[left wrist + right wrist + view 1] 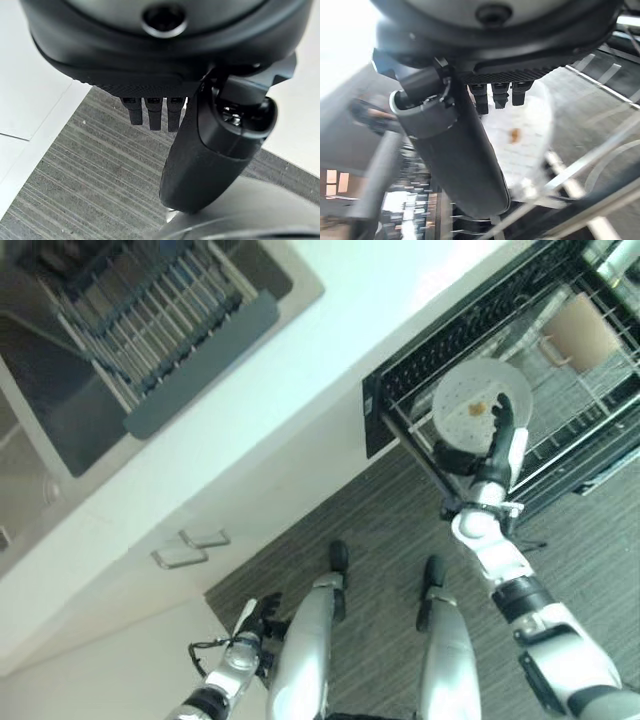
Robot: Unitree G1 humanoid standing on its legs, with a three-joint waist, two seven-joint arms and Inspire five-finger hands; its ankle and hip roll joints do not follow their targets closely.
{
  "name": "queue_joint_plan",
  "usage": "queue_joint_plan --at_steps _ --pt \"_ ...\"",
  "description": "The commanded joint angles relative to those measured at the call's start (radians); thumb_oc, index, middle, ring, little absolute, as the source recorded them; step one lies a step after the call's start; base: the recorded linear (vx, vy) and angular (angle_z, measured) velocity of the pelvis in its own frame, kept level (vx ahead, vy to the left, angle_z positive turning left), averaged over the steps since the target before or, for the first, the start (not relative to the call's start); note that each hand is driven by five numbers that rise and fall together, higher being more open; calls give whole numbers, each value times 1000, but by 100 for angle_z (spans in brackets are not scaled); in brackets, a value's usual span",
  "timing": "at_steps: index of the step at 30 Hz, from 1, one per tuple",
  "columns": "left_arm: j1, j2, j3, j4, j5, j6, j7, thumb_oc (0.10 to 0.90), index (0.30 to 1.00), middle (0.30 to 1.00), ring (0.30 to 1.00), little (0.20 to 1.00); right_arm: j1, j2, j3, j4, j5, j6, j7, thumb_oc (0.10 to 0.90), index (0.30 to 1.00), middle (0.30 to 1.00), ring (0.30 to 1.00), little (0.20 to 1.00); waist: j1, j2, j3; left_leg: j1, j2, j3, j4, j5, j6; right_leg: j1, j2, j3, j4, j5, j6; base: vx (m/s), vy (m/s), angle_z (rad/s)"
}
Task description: Place the dishes in the dishwasher.
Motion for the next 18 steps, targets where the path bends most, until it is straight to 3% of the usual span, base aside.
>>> queue_joint_plan --at_steps 1,2,4,9,12,13,14,15,17,18 --pt "51 -10 -16 -6 42 -9 -1 800 900 900 900 900 -82 -38 -51 -104 -142 -174 -111 800 900 900 900 900 8 -10 -13 118 18 -27 -17 -144 0 57 5 -32 65 -116 -26 20 -75 -7" --pt "57 -9 5 21 56 -7 -7 800 900 900 900 900 -33 -32 -66 -189 -208 -189 -141 800 900 900 900 900 -3 -16 -13 179 28 -22 -17 -161 -3 136 5 -41 29 -112 -19 17 -99 -3" --pt "62 -8 24 33 79 -6 -13 800 900 900 900 900 -4 -34 -74 -226 -254 -223 -159 800 900 900 900 900 -7 -19 -13 214 34 -18 -17 -171 -7 184 5 -50 7 -112 -15 20 -94 -2" --pt "108 -13 67 89 112 10 -43 800 900 900 900 900 92 -86 -104 -370 -294 -293 -66 800 900 900 900 900 -20 -44 -100 304 43 -3 -17 -217 -18 287 9 -59 4 -157 -13 35 -76 -5" --pt "129 -16 105 120 114 15 -71 800 900 900 900 900 155 -120 -131 -456 -306 -289 -47 800 900 900 900 900 -30 -57 -158 331 48 -5 -17 -224 -19 314 25 -50 4 -164 -12 46 -69 6" --pt "160 -30 139 138 101 30 -79 800 900 900 900 900 232 -149 -194 -491 -240 -320 -50 800 900 900 900 900 -41 -67 -206 354 51 -7 -17 -235 -20 335 36 -43 4 -171 -9 62 -63 3" --pt "164 -31 141 140 101 30 -79 800 900 900 900 900 244 -151 -204 -494 -234 -322 -56 800 900 900 900 900 -42 -68 -212 357 52 -7 -17 -237 -20 338 37 -42 4 -171 -9 100 -73 1" --pt "190 -40 170 154 101 28 -79 800 900 900 900 900 322 -166 -294 -506 -198 -339 -73 800 900 900 900 900 -61 -78 -248 376 58 -1 -17 -249 -19 351 48 -31 4 -178 -8 53 -39 -3" --pt "202 -41 193 158 101 37 -84 800 900 900 900 900 373 -176 -369 -499 -193 -323 -97 800 900 900 900 900 -78 -84 -265 389 60 4 -17 -257 -18 360 54 -25 4 -183 -8 64 -48 -3" --pt "218 -39 221 174 73 34 -124 800 900 900 900 900 431 -190 -469 -452 -139 -289 -120 800 900 900 900 900 -97 -92 -283 410 63 11 -17 -268 -17 374 60 -20 4 -190 -8 61 -56 -7"
